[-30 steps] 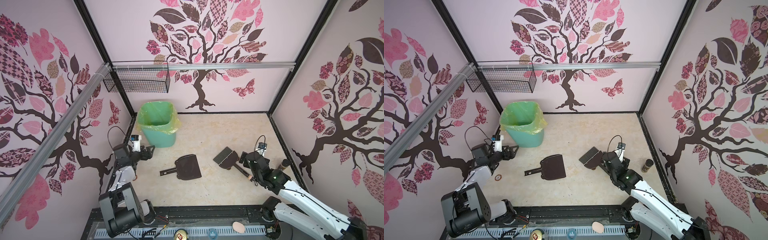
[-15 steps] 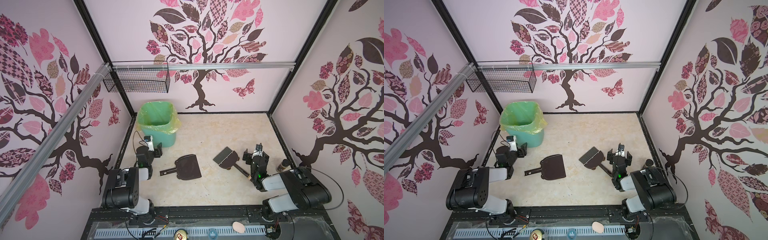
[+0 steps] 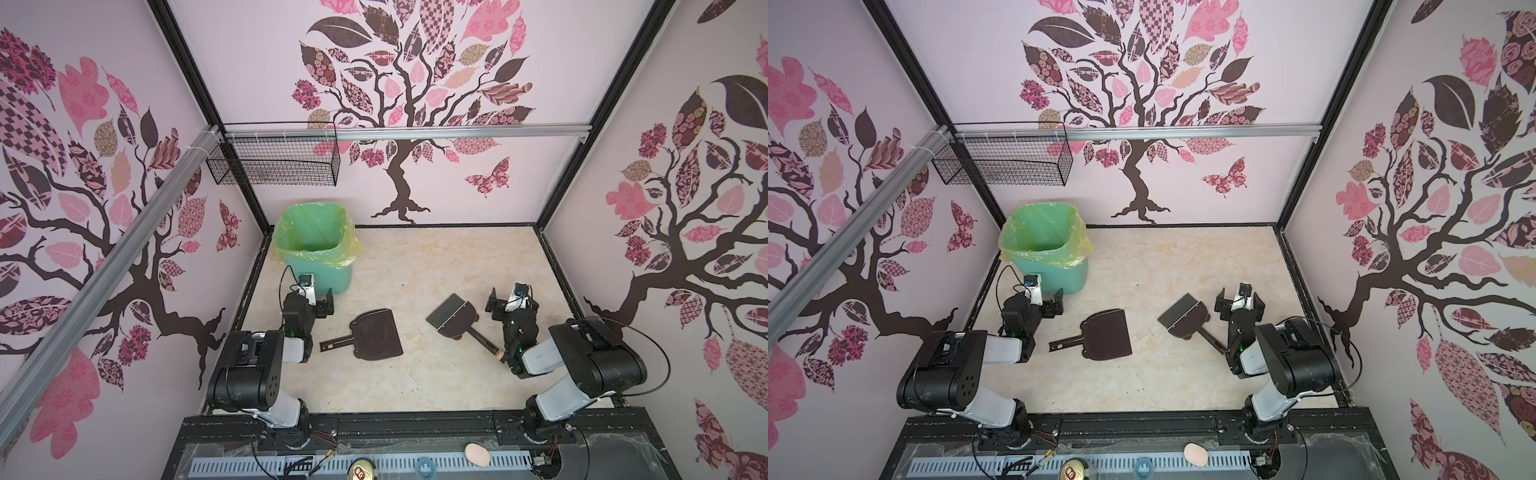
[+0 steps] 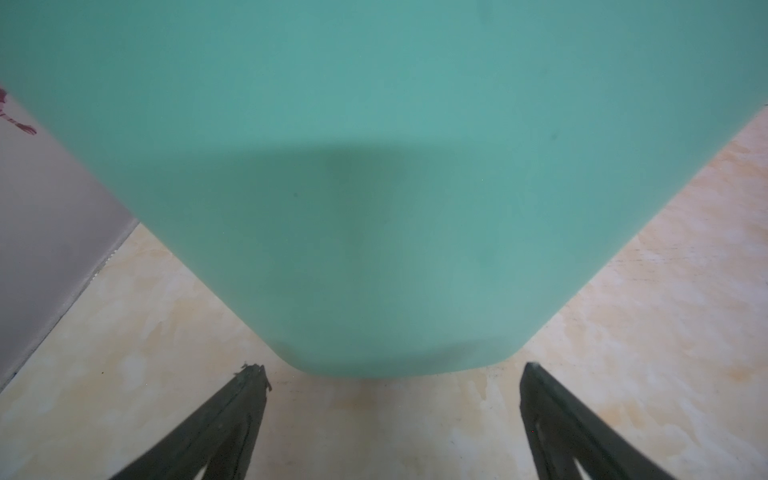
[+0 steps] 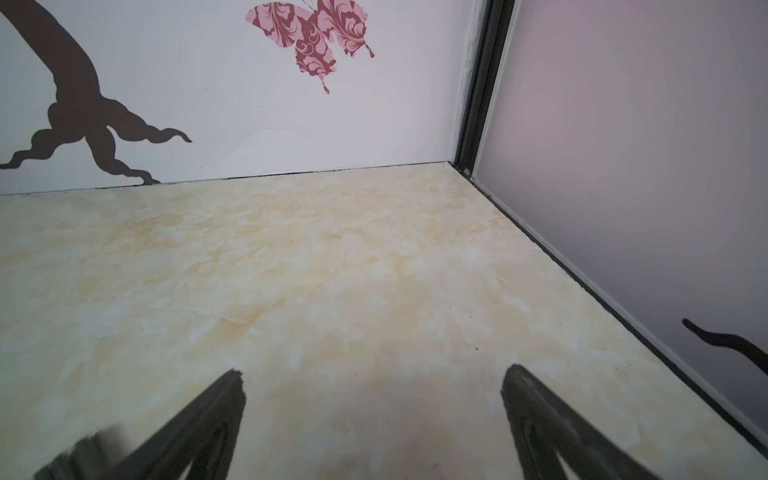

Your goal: Sweep away the paper scraps from the table

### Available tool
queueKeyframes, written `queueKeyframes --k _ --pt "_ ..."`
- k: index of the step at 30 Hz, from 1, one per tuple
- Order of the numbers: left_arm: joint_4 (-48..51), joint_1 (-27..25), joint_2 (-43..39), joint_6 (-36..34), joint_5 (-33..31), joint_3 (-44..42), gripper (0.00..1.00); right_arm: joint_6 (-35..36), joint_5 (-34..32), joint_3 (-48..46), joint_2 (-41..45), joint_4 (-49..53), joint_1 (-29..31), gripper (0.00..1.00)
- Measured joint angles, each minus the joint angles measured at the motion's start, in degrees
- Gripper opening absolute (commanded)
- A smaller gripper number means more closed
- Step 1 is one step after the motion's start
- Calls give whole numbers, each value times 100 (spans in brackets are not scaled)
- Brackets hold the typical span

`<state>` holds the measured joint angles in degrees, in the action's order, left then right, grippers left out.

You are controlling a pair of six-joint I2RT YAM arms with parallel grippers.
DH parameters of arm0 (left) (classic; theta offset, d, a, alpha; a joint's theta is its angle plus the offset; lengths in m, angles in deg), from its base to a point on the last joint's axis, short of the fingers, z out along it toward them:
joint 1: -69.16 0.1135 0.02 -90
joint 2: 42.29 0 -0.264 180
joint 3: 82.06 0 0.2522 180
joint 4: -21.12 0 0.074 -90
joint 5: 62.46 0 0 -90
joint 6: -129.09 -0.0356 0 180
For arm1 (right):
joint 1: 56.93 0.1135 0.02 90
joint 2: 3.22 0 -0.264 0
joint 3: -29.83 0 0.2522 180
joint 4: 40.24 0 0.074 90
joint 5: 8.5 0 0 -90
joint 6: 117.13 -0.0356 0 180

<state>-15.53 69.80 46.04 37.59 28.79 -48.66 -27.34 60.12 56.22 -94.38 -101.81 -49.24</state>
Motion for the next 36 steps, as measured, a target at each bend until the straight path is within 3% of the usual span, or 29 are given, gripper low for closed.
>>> queueKeyframes --k 20,29,36 --pt "177 136 2 76 20 98 97 -195 415 273 44 697 -232 99" --pt "214 138 2 131 26 105 97 -240 463 -1169 122 -940 -232 99" --pt "219 149 2 133 28 125 97 -352 216 251 153 101 -236 99"
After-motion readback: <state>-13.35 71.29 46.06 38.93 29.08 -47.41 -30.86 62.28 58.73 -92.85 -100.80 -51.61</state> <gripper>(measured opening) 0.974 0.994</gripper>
